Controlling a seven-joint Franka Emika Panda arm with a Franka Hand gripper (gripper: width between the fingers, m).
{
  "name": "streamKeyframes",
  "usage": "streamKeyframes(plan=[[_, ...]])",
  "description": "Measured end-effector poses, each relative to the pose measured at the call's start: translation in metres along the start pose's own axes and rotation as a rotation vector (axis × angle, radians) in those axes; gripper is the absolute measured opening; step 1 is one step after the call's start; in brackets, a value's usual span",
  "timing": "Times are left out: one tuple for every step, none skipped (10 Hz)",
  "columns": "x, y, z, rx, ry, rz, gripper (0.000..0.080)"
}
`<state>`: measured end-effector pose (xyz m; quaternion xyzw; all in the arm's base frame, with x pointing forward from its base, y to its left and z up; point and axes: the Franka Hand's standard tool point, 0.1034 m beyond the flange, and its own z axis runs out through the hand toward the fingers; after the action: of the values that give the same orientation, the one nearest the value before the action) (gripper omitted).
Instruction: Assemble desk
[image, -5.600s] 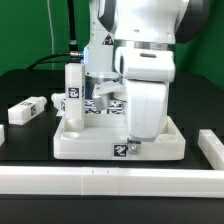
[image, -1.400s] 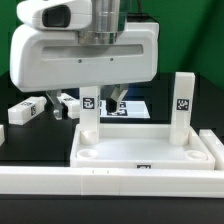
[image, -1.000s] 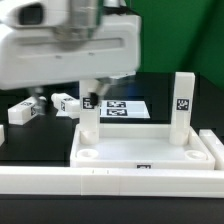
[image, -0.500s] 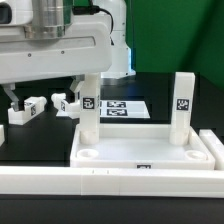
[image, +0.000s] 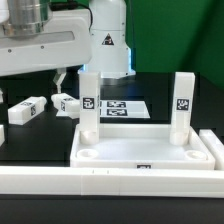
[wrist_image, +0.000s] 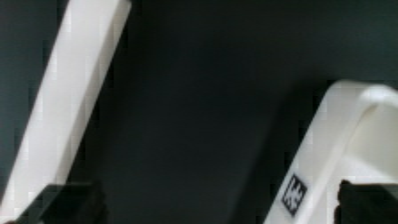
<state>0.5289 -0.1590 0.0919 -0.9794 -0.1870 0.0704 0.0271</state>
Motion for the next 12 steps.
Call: streamKeyframes(plan=[[-0.007,-0.004,0.003,0.007,-0.008,0.005,0.0649],[-0.006,-0.004,0.003,0.007,-0.008,0.004,0.0649],[-0.006,-0.004,0.003,0.007,-0.008,0.004,0.0649],[-0.006,-0.004,0.004,0.008,-0.009,0.004,0.0649],[-0.008,-0.004,0.006,0.007,-0.009,0.002,0.0649],[-0.019,-0.008,0.014,0.009,-0.012,0.006,0.0649],[-0.03,-0.015,0.017,0.01,-0.01,0.01,0.0649],[-0.038,-0.024,0.016,-0.001,0.008,0.002,0.0649],[-0.041,-0.034,0.012,-0.028,0.048,-0.019,0.0649],[-0.052,-0.048,0.021,-0.025,0.046,-0.022,0.0649],[-0.05,-0.049,0.023,-0.018,0.036,-0.015,0.0649],[-0.05,-0.049,0.022,-0.019,0.038,-0.018,0.0649]])
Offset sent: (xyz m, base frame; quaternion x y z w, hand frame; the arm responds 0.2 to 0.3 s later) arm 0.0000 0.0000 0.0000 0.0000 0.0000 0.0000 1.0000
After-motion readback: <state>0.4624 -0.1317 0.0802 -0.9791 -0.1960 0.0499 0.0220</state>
